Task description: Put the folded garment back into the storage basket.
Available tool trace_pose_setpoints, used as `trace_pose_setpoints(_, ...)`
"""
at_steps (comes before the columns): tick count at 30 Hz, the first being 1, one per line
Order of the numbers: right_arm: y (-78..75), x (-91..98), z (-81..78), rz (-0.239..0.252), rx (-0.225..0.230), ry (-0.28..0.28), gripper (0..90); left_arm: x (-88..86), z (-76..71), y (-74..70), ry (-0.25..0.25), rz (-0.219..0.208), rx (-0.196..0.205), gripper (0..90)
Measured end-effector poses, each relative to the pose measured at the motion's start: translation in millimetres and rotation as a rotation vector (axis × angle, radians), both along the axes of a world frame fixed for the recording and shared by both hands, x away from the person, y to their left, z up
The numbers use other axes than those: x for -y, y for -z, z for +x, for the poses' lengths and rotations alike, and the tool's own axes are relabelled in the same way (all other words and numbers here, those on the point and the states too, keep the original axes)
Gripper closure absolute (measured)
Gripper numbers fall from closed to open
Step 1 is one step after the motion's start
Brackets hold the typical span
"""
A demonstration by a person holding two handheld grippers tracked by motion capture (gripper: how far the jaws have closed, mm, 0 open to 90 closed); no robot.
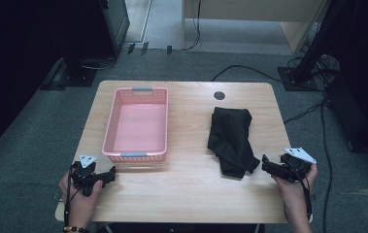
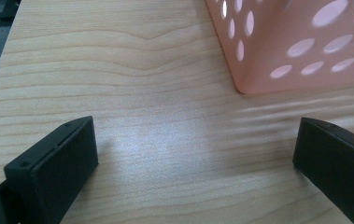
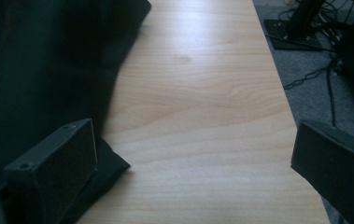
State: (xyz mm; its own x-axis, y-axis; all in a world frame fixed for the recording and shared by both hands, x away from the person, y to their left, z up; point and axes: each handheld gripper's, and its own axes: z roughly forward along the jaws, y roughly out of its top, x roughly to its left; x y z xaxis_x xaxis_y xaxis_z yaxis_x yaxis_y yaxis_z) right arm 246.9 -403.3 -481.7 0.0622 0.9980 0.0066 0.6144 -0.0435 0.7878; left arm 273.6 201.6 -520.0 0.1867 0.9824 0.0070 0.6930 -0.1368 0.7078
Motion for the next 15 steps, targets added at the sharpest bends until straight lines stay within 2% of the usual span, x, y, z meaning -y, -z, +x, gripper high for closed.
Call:
trace_pose_setpoints(4,-9.3,-7.1,5.7,0.004,0.017,-0.020,0.0,0.1,-0.2,0.0,-0.001,0.000,0.000,0.0)
trace_pose_setpoints(14,-17.5,-22.5,21.0,-0.009,0.033,-0.043,0.0,0.1,-0.3,0.0,0.000,0.000,0.000,0.0)
trace_pose_setpoints(15,-18.4,-24.6,22.0,-0.012,0.039,-0.056,2.8,0.1,-0.3,0.0,-0.001,0.000,0.000,0.0)
